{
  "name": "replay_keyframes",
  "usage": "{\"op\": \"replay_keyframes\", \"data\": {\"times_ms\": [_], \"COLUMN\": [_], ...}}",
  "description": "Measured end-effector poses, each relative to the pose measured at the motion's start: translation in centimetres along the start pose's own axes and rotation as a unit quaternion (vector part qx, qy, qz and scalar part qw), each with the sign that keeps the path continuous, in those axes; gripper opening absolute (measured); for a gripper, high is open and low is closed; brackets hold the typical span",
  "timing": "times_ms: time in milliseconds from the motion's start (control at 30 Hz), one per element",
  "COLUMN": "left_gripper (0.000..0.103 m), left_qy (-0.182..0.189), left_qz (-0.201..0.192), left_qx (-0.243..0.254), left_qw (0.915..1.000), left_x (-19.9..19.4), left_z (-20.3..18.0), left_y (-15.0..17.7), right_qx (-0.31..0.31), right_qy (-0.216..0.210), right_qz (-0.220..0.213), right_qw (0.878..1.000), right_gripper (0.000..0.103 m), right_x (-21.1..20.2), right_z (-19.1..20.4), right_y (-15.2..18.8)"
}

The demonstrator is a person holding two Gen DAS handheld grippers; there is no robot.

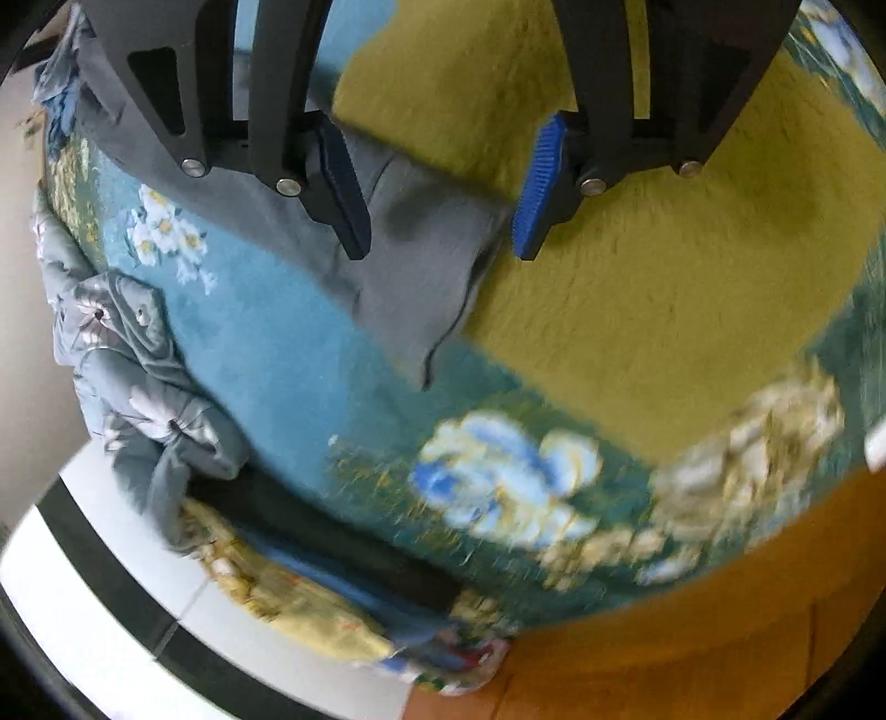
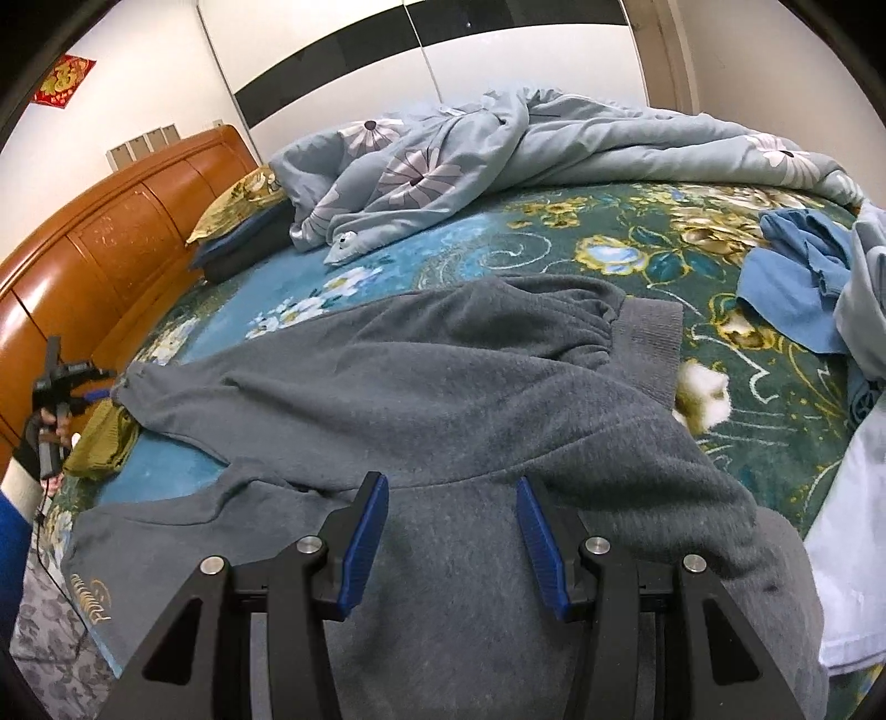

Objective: Fold clothes

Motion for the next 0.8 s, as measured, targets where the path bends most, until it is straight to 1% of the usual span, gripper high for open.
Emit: {"op": "replay_keyframes", "data": {"times_ms": [67, 133, 167, 200, 233, 267, 333, 367, 433, 500, 567, 633, 667, 700, 767, 800], "left_gripper": [0.055, 0.055, 0.054, 0.041, 0.015, 0.013, 0.012, 0.011, 0.011, 0.011, 0.011, 0.012, 0.012, 0.013, 0.016, 0.021], "left_qy": [0.014, 0.029, 0.038, 0.045, 0.046, 0.043, 0.032, 0.015, -0.006, -0.016, -0.020, -0.012, 0.003, 0.009, 0.026, 0.032], "left_qz": [0.011, -0.005, -0.024, -0.036, -0.047, -0.049, -0.065, -0.081, -0.089, -0.065, -0.064, -0.067, -0.062, -0.058, -0.051, -0.055], "left_qx": [-0.031, -0.056, -0.071, -0.077, -0.081, -0.081, -0.081, -0.073, -0.067, -0.066, -0.064, -0.066, -0.069, -0.072, -0.077, -0.071], "left_qw": [0.9994, 0.9980, 0.9964, 0.9953, 0.9946, 0.9945, 0.9941, 0.9939, 0.9938, 0.9956, 0.9957, 0.9955, 0.9957, 0.9957, 0.9954, 0.9954], "left_x": [0.8, 1.0, 0.7, 0.6, 0.4, 0.3, -0.5, -1.4, -1.6, -0.6, -0.3, -0.4, -0.6, -0.9, -2.1, -3.1], "left_z": [0.5, 0.7, 0.8, 0.9, 0.9, 0.8, 1.0, 1.2, 2.1, 2.7, 2.6, 2.4, 2.2, 2.1, 1.5, 1.1], "left_y": [1.0, 1.1, 1.0, 0.9, 0.8, 0.7, 0.5, 0.3, 0.2, 0.7, 1.1, 1.0, 1.1, 1.4, 1.9, 2.3], "right_qx": [0.002, -0.003, -0.005, -0.008, -0.008, -0.005, 0.008, 0.014, 0.021, 0.018, 0.011, 0.004, 0.002, 0.002, 0.001, 0.003], "right_qy": [-0.004, -0.003, -0.003, 0.000, 0.005, 0.010, 0.019, 0.020, 0.023, 0.024, 0.031, 0.037, 0.037, 0.034, 0.028, 0.025], "right_qz": [-0.001, -0.002, -0.003, -0.003, -0.002, -0.001, 0.004, 0.005, 0.012, 0.016, 0.016, 0.017, 0.017, 0.015, 0.007, 0.001], "right_qw": [1.000, 1.000, 1.000, 1.000, 1.000, 1.000, 1.000, 1.000, 0.999, 0.999, 0.999, 0.999, 0.999, 0.999, 1.000, 1.000], "right_gripper": [0.052, 0.052, 0.052, 0.052, 0.052, 0.052, 0.052, 0.052, 0.052, 0.052, 0.052, 0.052, 0.052, 0.052, 0.052, 0.052], "right_x": [-0.3, -0.6, -0.7, -0.8, -0.8, -0.8, -0.7, -0.7, -0.7, -0.6, -0.6, -0.6, -0.7, -1.1, -2.1, -2.9], "right_z": [0.1, 0.3, 0.3, 0.2, -0.1, -0.4, -1.5, -1.9, -2.7, -2.9, -2.8, -2.6, -2.5, -2.3, -1.9, -1.8], "right_y": [0.0, -0.2, -0.3, -0.4, -0.5, -0.6, -0.7, -0.7, -0.5, -0.2, -0.1, 0.1, 0.1, 0.0, -0.2, -0.2]}}
Point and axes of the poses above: each gripper's, at about its wrist camera, not at the fingertips, and x roughly the way its jaws point, z to its left, y to its underside, the point moved 6 cm from there along x, roughly the way its jaws point, and after that the axes turned 11 degrees about x, right-handed, at the moved point
